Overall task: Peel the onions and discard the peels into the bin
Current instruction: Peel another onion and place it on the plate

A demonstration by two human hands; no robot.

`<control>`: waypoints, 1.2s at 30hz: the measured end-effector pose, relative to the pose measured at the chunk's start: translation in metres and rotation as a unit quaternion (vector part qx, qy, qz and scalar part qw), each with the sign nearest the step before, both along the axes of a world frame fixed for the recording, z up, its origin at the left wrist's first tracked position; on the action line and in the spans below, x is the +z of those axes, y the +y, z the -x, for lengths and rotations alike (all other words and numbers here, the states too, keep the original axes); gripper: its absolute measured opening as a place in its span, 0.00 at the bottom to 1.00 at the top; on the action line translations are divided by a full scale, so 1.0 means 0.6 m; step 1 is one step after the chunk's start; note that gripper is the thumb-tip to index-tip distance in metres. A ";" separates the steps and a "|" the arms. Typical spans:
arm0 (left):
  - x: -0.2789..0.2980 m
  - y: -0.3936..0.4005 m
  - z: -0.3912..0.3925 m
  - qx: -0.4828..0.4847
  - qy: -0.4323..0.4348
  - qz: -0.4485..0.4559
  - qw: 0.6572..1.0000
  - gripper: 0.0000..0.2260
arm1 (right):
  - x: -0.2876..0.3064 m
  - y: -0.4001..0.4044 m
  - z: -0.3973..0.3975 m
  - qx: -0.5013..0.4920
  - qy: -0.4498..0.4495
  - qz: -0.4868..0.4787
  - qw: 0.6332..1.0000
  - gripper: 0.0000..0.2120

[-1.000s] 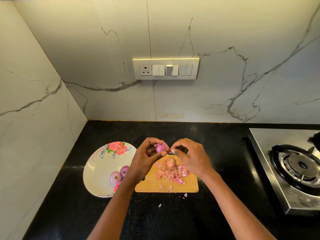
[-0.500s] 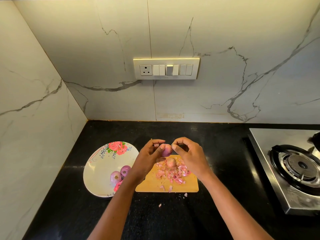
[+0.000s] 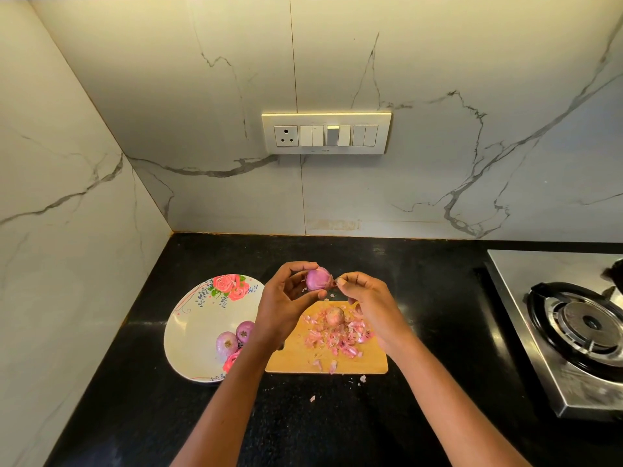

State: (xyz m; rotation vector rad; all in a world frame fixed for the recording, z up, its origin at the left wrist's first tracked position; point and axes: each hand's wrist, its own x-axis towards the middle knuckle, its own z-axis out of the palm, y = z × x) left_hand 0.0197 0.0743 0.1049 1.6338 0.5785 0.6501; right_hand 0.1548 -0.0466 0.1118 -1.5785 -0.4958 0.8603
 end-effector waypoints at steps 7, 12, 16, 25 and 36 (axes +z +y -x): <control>-0.001 -0.006 0.006 0.007 -0.014 0.072 0.997 0.21 | -0.006 -0.006 -0.009 0.003 -0.074 0.005 0.997 0.10; -0.004 -0.007 0.006 0.008 -0.016 0.098 0.995 0.23 | -0.008 -0.006 -0.010 0.010 -0.199 -0.030 0.979 0.04; -0.010 -0.003 0.006 0.009 -0.003 0.069 0.998 0.22 | 0.001 -0.005 -0.007 0.047 -0.326 -0.041 0.943 0.07; -0.020 0.001 -0.002 0.041 0.055 -0.027 0.997 0.21 | 0.006 -0.004 -0.005 0.065 -0.592 -0.007 0.803 0.17; -0.008 0.004 -0.004 0.004 0.080 -0.089 0.993 0.17 | 0.001 -0.004 0.003 0.078 -0.484 0.023 0.871 0.17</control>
